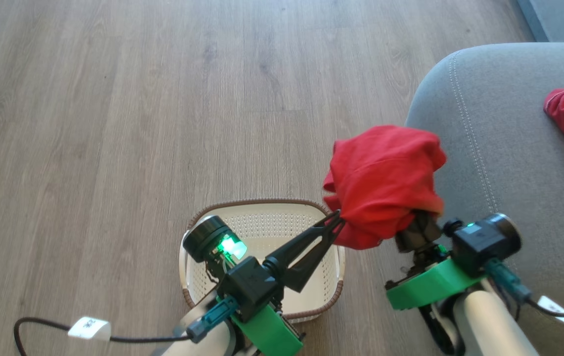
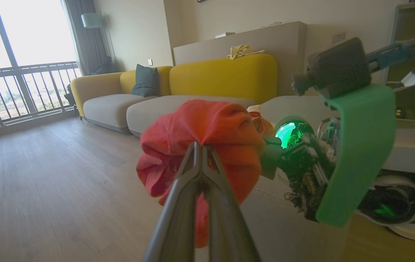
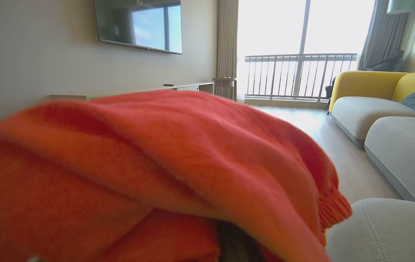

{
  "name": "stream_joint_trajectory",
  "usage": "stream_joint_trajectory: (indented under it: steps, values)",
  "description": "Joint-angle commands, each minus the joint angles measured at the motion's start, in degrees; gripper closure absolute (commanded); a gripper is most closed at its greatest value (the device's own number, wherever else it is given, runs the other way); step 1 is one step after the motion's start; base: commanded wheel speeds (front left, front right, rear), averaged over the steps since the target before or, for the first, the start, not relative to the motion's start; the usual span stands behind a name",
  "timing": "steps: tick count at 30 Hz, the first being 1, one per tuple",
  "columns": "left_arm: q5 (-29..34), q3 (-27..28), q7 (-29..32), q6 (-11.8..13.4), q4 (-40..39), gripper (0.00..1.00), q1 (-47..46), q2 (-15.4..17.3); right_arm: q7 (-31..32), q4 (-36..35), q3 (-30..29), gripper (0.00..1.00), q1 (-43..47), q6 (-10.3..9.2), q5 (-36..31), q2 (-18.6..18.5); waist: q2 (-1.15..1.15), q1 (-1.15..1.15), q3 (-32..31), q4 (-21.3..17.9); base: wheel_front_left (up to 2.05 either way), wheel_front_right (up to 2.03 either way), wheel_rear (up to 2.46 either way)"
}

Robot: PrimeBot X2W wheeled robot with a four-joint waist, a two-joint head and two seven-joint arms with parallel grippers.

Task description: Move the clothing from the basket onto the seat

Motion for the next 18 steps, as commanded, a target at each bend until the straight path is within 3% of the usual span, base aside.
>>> stream_joint_trajectory:
  steps: [1,7,18]
  values:
    - [-0.2,2.3,-0.5,-0.1,-2.0,1.00,-1.8,-0.2,-0.4,-2.6,0.5,1.00,-0.7,-0.01,-0.3,0.8,0.00,0.00,0.1,0.1,0.00,0.00,0.00]
    - [0.0,2.3,-0.5,-0.1,-1.1,1.00,-1.6,-0.4,-0.4,-5.3,-1.2,1.00,-0.1,-0.01,3.5,0.8,0.00,0.00,0.1,0.4,0.00,0.00,0.00]
    - [1.2,1.0,-0.5,-0.1,2.5,1.00,-1.0,-0.1,-0.4,-5.9,-0.2,1.00,-0.1,-0.01,4.1,0.9,0.00,0.00,0.2,0.1,0.00,0.00,0.00]
